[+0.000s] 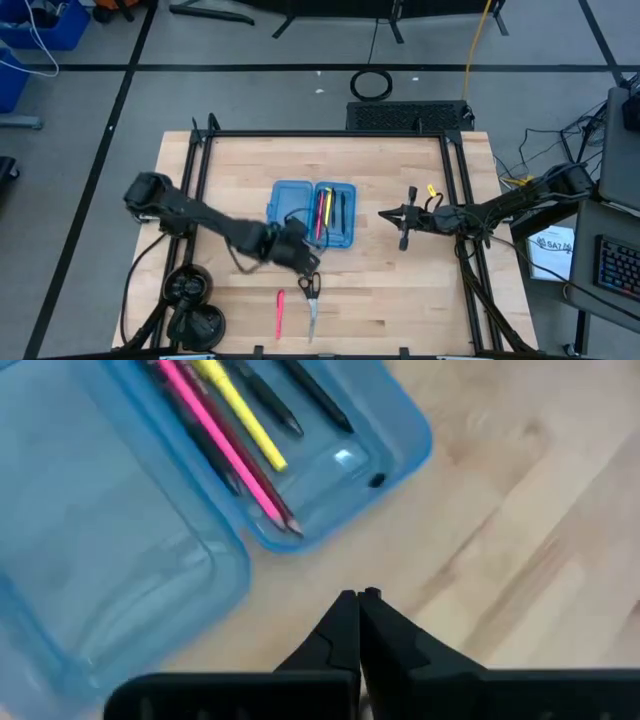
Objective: Pick & place school supplies into a supply box
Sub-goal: Put the pink pen into the blue supply box
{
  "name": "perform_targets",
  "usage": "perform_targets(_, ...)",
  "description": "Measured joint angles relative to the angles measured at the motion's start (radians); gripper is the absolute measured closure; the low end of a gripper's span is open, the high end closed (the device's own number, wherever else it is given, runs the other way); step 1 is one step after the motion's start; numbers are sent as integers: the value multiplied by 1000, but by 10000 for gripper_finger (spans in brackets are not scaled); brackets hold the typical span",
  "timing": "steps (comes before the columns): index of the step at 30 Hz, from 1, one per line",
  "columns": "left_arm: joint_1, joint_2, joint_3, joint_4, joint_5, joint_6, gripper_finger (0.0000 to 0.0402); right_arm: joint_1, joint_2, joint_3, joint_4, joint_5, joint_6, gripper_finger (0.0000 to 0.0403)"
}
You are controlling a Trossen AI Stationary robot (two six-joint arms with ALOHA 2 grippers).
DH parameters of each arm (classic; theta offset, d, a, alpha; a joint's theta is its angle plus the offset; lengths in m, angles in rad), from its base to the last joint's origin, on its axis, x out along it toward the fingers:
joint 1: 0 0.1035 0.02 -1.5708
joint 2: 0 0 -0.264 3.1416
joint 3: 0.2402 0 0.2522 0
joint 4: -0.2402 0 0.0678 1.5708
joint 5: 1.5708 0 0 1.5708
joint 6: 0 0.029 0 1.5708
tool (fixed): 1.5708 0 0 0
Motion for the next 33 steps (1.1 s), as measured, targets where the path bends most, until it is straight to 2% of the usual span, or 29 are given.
perform_targets(5, -136, 120, 183, -192, -104, -335, 397, 1, -23, 0, -11, -50, 10, 403)
perform_targets(7, -177, 182, 241, -273, -96, -456, 399, 2, -32, 0, -11, -79, 24, 403)
perform_targets(10, -214, 267, 307, -367, -12, -603, 397, 2, -41, 1, -4, -128, 39, 403)
perform_targets(13, -231, 321, 351, -427, 93, -672, 399, 2, -55, 1, 26, -147, 40, 403)
perform_targets(15, -239, 338, 369, -433, 125, -695, 398, 2, -65, 1, 46, -153, 40, 403)
perform_targets(23, -300, 340, 473, -461, 134, -762, 398, 2, -92, 1, 43, -154, 36, 403)
perform_targets(29, -346, 340, 477, -505, 186, -896, 397, 2, -92, 1, 24, -154, 36, 403)
perform_targets(33, -364, 340, 477, -507, 199, -924, 386, 2, -92, 1, 15, -154, 36, 403)
